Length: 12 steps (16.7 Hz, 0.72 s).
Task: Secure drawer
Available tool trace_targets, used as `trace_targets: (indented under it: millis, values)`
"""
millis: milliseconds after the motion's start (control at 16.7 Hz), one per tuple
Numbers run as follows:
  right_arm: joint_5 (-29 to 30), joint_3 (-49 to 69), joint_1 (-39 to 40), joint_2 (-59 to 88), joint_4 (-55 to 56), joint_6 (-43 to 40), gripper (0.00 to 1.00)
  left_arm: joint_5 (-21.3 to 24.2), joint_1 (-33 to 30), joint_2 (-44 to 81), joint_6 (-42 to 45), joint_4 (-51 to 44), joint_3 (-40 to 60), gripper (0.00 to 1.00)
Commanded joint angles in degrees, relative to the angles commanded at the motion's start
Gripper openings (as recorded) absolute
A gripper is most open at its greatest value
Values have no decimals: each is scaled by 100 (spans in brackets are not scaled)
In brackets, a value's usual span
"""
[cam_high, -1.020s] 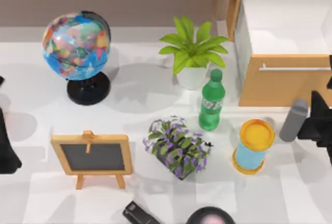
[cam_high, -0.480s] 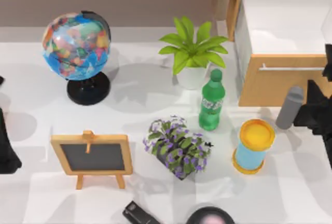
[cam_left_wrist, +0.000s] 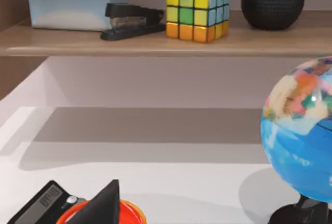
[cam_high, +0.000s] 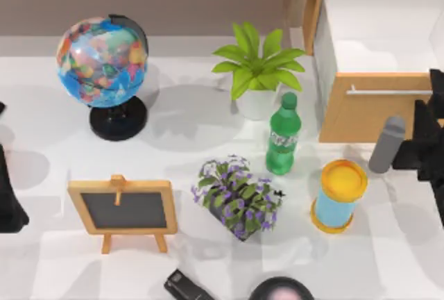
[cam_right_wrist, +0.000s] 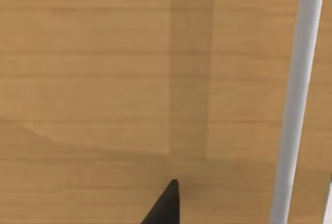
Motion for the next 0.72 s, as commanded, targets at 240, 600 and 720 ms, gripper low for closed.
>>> trace_targets:
  millis: [240,600,720]
  values:
    - [0,0,0,0,0,0,17,0,0,0,0,0,0,100]
    - [0,0,0,0,0,0,0,0,0,0,0,0,0,100]
    - [0,0,0,0,0,0,0,0,0,0,0,0,0,100]
